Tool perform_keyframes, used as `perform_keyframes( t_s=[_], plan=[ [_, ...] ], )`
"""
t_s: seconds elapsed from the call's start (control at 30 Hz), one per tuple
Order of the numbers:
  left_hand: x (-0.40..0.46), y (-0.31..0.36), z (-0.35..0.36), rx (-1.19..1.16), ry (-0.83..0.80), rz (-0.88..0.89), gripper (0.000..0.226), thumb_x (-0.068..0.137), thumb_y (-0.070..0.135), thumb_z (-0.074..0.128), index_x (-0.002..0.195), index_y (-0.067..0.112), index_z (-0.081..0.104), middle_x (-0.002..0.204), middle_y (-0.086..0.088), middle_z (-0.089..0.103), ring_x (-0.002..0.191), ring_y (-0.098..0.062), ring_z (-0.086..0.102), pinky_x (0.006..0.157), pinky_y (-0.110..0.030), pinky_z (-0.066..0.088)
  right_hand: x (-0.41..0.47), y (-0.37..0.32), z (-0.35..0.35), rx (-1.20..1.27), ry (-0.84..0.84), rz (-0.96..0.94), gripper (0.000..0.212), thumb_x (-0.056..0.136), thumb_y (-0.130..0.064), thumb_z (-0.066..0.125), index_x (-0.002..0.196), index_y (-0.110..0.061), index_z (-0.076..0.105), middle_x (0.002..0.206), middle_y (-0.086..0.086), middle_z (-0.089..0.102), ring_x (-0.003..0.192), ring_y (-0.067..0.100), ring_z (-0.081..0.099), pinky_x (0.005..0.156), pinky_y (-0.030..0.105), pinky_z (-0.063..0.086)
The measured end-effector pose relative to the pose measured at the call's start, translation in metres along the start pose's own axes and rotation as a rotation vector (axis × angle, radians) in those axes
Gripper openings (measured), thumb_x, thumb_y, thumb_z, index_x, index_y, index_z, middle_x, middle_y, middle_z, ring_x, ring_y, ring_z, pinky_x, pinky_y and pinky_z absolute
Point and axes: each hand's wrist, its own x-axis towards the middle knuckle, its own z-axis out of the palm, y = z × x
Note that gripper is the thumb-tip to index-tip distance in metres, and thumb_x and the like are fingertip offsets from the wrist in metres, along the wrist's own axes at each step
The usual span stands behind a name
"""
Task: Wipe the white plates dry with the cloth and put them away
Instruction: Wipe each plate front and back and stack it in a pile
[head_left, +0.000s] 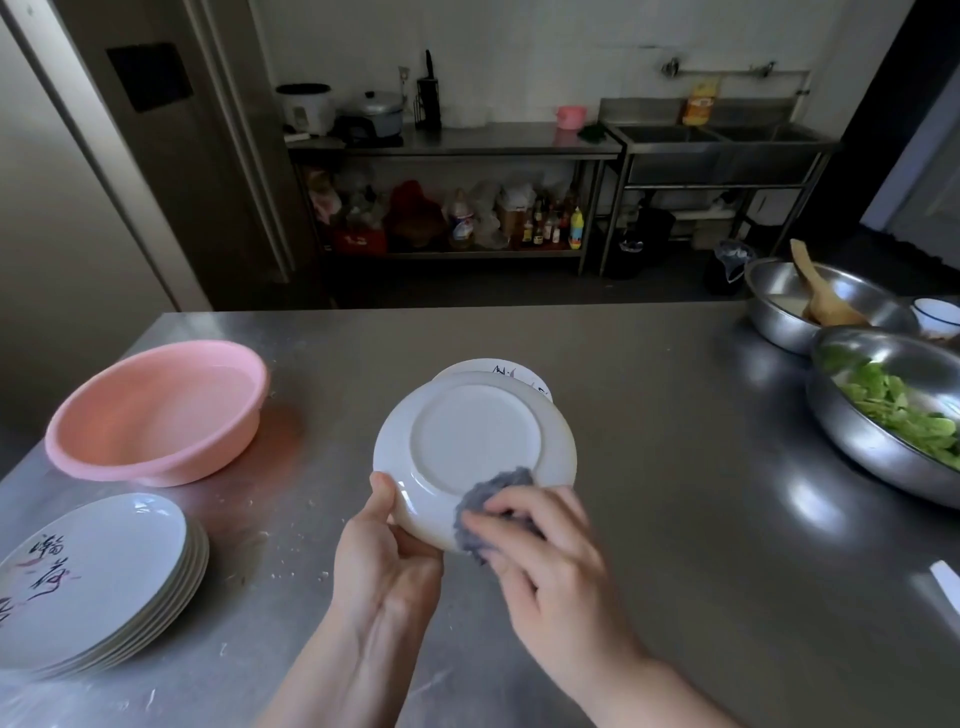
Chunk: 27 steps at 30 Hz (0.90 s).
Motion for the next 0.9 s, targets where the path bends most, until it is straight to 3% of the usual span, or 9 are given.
perform_keyframes(
  t_s=[0.07,0.13,0.2,0.27,0.47,0.63,0.8,0.9],
  plan=[
    [-0.003,0.000,0.000,0.005,-0.014,-0.016,0.036,0.099,0.028,0.053,0.119,-0.001,0.060,0.114,-0.013,0.069,0.109,-0.023,0.064,0.100,-0.041,0.047,0.000,0.000,-0.001,0.017,-0.029,-0.032,0.033,0.078,0.000,0.068,0.104,-0.019,0.072,0.103,-0.007,0.060,0.088,0.015,0.052,0.080,0.024,0.048],
    [-0.005,0.002,0.000,-0.006,0.020,0.021,0.026,0.097,0.022,0.056,0.113,0.002,0.062,0.100,-0.005,0.072,0.094,-0.013,0.069,0.090,-0.032,0.053,0.006,0.010,-0.009,0.045,0.082,0.098,0.031,0.077,-0.001,0.068,0.103,-0.018,0.074,0.102,-0.008,0.061,0.092,0.012,0.053,0.084,0.015,0.044],
    [-0.005,0.003,0.000,-0.011,0.030,0.045,0.016,0.096,0.018,0.058,0.102,0.006,0.065,0.080,0.001,0.074,0.072,-0.005,0.071,0.066,-0.023,0.058,0.014,0.019,-0.017,0.044,0.176,0.199,0.029,0.078,-0.002,0.066,0.102,-0.015,0.075,0.100,-0.005,0.062,0.096,0.010,0.054,0.086,0.007,0.039],
    [-0.007,0.002,-0.001,-0.002,0.008,0.066,0.014,0.097,0.019,0.057,0.096,0.007,0.064,0.071,0.003,0.074,0.062,-0.005,0.071,0.050,-0.023,0.055,0.014,0.020,-0.017,0.007,0.158,0.155,0.029,0.078,0.000,0.066,0.102,-0.013,0.075,0.100,-0.003,0.063,0.095,0.011,0.054,0.086,0.010,0.041],
    [-0.011,-0.021,-0.005,0.081,-0.162,0.088,0.039,0.103,0.029,0.040,0.103,-0.005,0.060,0.084,-0.024,0.071,0.066,-0.030,0.072,0.050,-0.029,0.056,0.007,-0.001,0.006,0.002,-0.039,-0.030,0.026,0.083,-0.003,0.064,0.105,-0.015,0.074,0.101,-0.002,0.063,0.089,0.018,0.054,0.080,0.026,0.048],
    [-0.011,-0.028,-0.006,0.006,-0.218,0.099,0.030,0.104,0.021,0.040,0.096,-0.001,0.057,0.066,-0.013,0.067,0.055,-0.017,0.068,0.048,-0.018,0.052,0.031,-0.018,0.010,0.054,-0.136,-0.011,0.024,0.085,-0.012,0.054,0.096,-0.016,0.075,0.094,-0.002,0.064,0.088,0.017,0.052,0.079,0.026,0.046],
    [-0.008,-0.022,-0.008,0.079,-0.183,0.072,0.032,0.102,0.026,0.043,0.108,-0.001,0.059,0.078,-0.019,0.069,0.062,-0.023,0.070,0.051,-0.021,0.054,0.024,-0.009,0.002,-0.005,-0.156,-0.127,0.025,0.087,-0.009,0.054,0.101,-0.017,0.074,0.099,-0.006,0.066,0.086,0.021,0.056,0.075,0.033,0.050],
    [-0.010,-0.018,-0.007,0.106,-0.134,0.069,0.037,0.102,0.029,0.045,0.110,-0.004,0.058,0.081,-0.020,0.072,0.062,-0.025,0.072,0.047,-0.024,0.054,0.008,0.003,-0.003,-0.014,-0.064,-0.181,0.022,0.089,-0.005,0.057,0.100,-0.014,0.073,0.103,-0.005,0.065,0.086,0.022,0.057,0.074,0.035,0.051]
  ],
)
